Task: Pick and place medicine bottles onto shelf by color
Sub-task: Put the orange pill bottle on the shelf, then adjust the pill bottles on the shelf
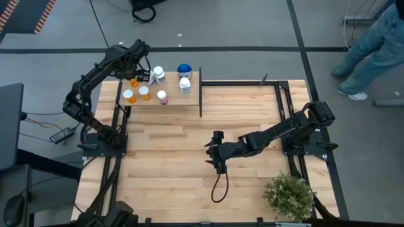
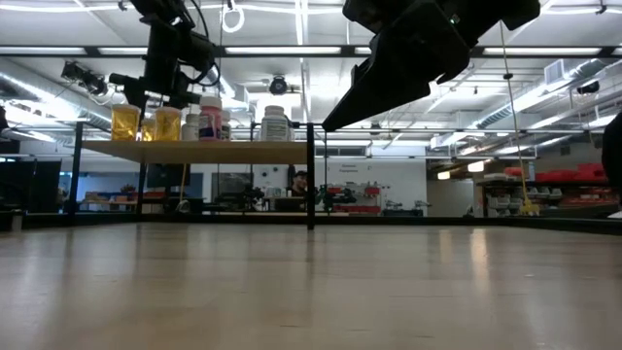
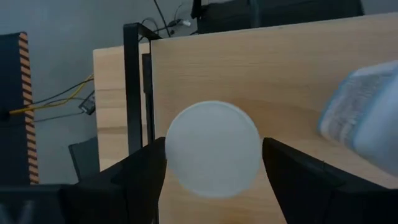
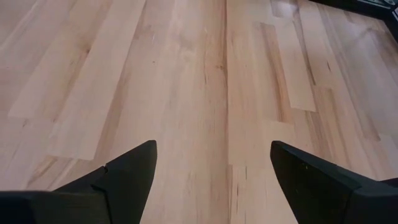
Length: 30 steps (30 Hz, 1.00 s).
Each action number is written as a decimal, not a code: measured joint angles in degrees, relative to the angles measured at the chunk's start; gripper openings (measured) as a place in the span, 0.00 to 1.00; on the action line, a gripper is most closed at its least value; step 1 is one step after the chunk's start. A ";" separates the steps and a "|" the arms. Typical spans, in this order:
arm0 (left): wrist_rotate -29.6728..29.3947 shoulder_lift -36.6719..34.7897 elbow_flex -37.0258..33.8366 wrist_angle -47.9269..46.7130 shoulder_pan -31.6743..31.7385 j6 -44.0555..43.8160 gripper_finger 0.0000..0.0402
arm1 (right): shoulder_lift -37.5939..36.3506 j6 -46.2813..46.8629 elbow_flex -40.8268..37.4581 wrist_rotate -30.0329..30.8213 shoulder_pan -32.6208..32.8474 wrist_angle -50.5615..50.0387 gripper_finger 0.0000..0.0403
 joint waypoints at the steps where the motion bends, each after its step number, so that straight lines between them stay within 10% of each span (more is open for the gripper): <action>1: 0.00 -0.46 0.11 -0.04 -0.31 0.15 0.67 | 0.00 -0.01 0.00 0.00 0.00 0.00 0.80; 30: 2.56 -4.99 16.17 -5.49 -12.98 1.52 0.64 | 0.02 -0.07 0.00 0.02 -0.05 1.23 0.80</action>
